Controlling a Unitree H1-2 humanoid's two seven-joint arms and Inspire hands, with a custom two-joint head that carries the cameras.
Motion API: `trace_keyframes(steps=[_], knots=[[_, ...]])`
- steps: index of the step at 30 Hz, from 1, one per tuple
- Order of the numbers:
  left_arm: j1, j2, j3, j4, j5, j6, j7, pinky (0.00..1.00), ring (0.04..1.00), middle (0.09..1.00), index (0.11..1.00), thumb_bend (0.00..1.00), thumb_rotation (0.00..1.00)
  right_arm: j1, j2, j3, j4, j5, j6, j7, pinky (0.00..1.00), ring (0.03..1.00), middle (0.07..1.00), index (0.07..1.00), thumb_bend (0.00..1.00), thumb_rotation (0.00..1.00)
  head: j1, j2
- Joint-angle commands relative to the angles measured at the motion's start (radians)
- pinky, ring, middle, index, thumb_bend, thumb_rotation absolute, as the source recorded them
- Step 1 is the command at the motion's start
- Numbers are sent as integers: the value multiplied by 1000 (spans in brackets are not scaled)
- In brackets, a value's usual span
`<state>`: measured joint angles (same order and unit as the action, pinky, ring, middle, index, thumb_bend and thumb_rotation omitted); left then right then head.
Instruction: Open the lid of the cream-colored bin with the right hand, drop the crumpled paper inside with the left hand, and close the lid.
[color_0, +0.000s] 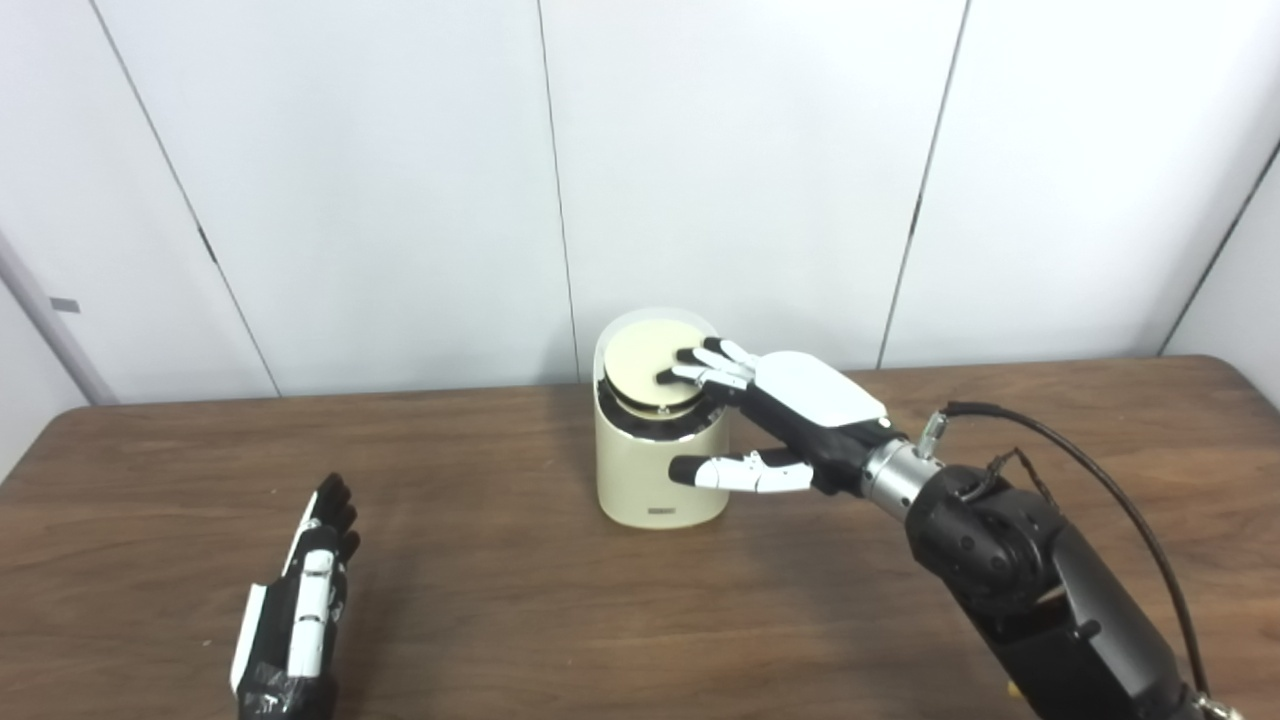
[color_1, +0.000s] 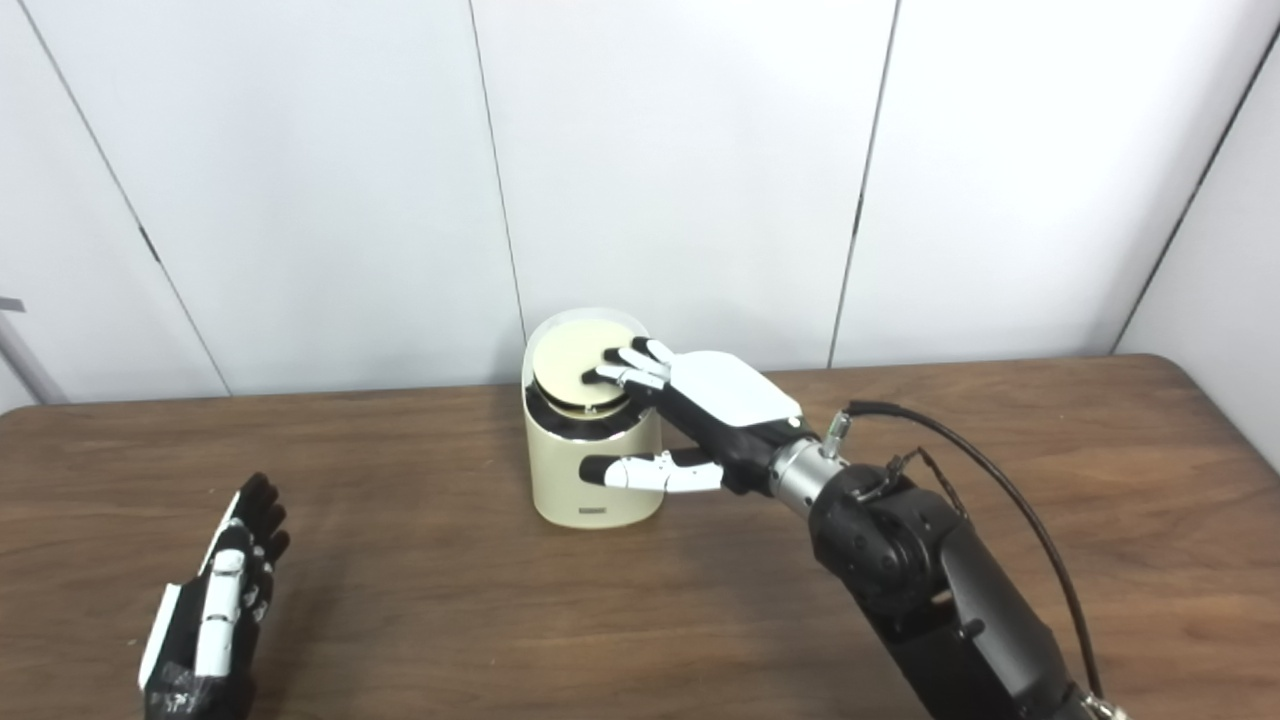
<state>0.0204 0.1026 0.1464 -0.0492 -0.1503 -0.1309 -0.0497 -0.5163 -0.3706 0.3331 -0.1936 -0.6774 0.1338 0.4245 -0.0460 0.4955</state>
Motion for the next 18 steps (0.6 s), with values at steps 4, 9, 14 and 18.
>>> trace_keyframes(steps=[4, 9, 14, 18], knots=[[52, -34, -16, 49, -8, -18, -2, 1000, 1000, 1000, 1000, 457, 906, -6, -17, -14, -38, -14, -21, -8, 970, 1000, 973, 888, 558, 1000, 1, 3], [53, -34, -17, 43, -21, -10, -9, 1000, 1000, 1000, 1000, 429, 910, 5, -21, -11, -35, -31, -38, -13, 981, 1000, 973, 896, 545, 1000, 2, 3], [54, -35, -17, 44, -27, -17, -12, 1000, 1000, 1000, 1000, 425, 896, 8, -18, -15, -28, -35, -45, -15, 984, 1000, 973, 898, 533, 1000, 0, 5], [54, -39, -17, 43, -20, -15, -2, 1000, 1000, 1000, 1000, 447, 881, 6, -17, -16, -18, -41, -48, -17, 985, 1000, 974, 896, 543, 1000, 1, 5]])
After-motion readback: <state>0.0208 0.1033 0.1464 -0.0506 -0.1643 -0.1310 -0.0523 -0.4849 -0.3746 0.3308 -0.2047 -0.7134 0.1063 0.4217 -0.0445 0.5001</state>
